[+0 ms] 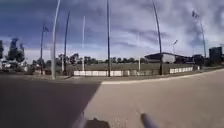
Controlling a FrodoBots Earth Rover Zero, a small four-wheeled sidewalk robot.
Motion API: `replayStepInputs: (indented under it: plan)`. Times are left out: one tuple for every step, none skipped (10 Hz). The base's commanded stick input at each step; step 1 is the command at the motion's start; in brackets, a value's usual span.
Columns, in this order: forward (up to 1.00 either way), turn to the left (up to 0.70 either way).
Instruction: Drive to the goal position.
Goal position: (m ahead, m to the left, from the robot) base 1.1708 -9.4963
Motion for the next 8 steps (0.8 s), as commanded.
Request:
replayStepInputs:
  plan:
    - [0.39,0.0]
    - [0.5,0.0]
    - [0.5,0.0]
    - [0.46,0.0]
    - [0.35,0.0]
    - [0.24,0.0]
    - [0.35,0.0]
    - [0.46,0.0]
